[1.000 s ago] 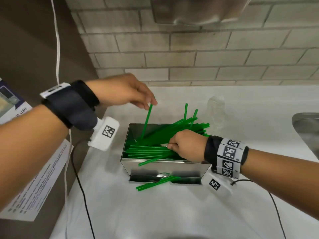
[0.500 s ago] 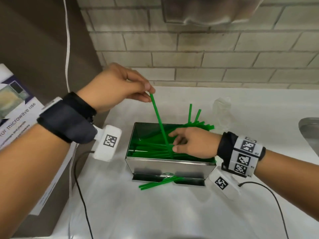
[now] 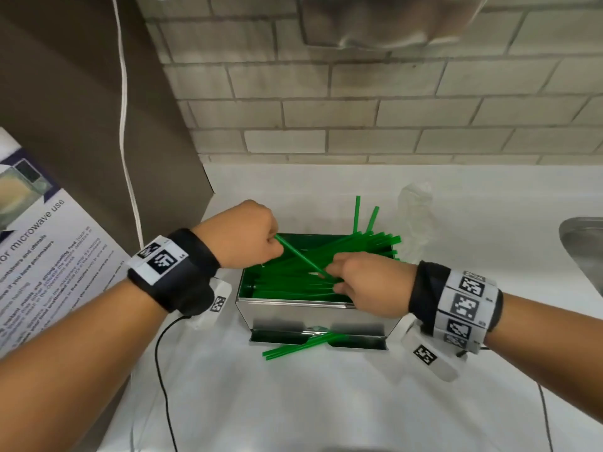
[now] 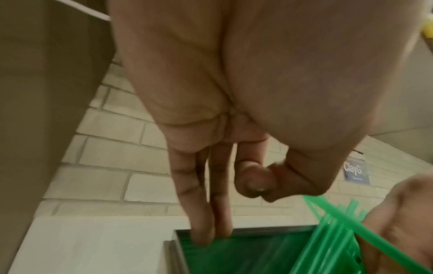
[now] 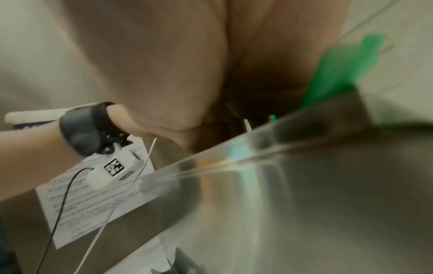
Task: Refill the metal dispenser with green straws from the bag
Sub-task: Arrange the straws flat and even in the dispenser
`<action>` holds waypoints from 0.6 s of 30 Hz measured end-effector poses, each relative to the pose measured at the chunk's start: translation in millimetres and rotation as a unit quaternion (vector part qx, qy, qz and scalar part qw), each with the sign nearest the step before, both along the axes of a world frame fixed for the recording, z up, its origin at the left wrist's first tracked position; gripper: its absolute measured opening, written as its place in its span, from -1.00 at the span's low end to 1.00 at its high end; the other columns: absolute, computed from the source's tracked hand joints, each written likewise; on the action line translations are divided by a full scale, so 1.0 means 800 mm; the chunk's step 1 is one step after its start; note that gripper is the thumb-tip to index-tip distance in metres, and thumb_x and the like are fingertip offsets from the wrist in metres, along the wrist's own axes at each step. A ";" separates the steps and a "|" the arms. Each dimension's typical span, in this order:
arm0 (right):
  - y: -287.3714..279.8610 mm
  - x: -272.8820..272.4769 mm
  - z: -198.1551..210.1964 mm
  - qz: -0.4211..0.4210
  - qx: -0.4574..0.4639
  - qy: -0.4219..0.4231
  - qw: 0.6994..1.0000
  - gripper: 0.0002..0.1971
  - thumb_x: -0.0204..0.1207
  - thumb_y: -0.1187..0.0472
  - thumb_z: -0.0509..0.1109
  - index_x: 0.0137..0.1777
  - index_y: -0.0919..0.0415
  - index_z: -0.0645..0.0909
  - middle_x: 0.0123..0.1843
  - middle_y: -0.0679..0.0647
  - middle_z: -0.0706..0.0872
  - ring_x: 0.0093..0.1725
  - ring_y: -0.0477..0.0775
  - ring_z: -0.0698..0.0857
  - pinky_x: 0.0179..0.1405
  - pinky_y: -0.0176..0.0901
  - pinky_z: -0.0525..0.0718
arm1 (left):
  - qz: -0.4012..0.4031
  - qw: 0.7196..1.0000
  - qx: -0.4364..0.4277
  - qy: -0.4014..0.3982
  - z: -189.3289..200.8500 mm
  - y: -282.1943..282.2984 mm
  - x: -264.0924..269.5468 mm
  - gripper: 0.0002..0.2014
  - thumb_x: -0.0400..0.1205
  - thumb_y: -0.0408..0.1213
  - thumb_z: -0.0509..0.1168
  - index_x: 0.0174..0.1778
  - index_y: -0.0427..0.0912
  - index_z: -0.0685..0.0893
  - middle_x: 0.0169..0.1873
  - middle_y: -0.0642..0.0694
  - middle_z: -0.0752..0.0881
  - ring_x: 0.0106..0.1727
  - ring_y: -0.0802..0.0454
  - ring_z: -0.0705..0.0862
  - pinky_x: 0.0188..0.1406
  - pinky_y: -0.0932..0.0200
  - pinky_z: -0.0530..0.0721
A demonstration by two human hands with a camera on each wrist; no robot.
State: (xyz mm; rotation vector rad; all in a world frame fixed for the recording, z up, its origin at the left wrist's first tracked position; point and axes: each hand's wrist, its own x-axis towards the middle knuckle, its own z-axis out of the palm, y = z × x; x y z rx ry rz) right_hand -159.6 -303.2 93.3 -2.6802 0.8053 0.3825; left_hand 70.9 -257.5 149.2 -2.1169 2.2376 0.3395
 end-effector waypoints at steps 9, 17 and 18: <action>0.007 -0.011 0.006 0.024 -0.034 0.014 0.999 -0.63 0.77 0.15 0.15 0.51 0.12 0.56 0.31 0.06 0.58 0.25 0.11 0.51 0.29 -0.02 0.51 | -0.037 0.995 0.054 0.069 0.031 -0.024 -0.021 -0.53 0.59 -0.49 0.20 0.37 -0.04 0.71 0.15 0.08 0.80 0.18 0.07 0.73 0.30 0.09 0.68; 0.013 -0.027 0.037 -0.028 -0.038 -0.138 0.989 -0.69 0.65 0.23 0.29 0.29 0.04 0.75 0.23 -0.04 0.70 0.14 0.01 0.69 0.24 -0.09 0.63 | -0.095 0.988 0.108 -0.050 -0.007 -0.031 -0.067 -0.55 0.65 -0.14 0.25 0.40 -0.29 0.46 0.08 -0.26 0.72 -0.08 -0.19 0.71 -0.08 -0.07 0.76; 0.007 -0.034 0.047 -0.061 -0.056 -0.186 0.979 -0.74 0.60 0.23 0.34 0.19 0.03 0.79 0.11 -0.04 0.74 0.03 0.01 0.71 0.16 -0.06 0.68 | -0.101 0.989 0.101 -0.046 -0.008 -0.031 -0.072 -0.57 0.68 -0.18 0.26 0.41 -0.31 0.43 0.04 -0.28 0.71 -0.15 -0.19 0.68 -0.20 -0.02 0.72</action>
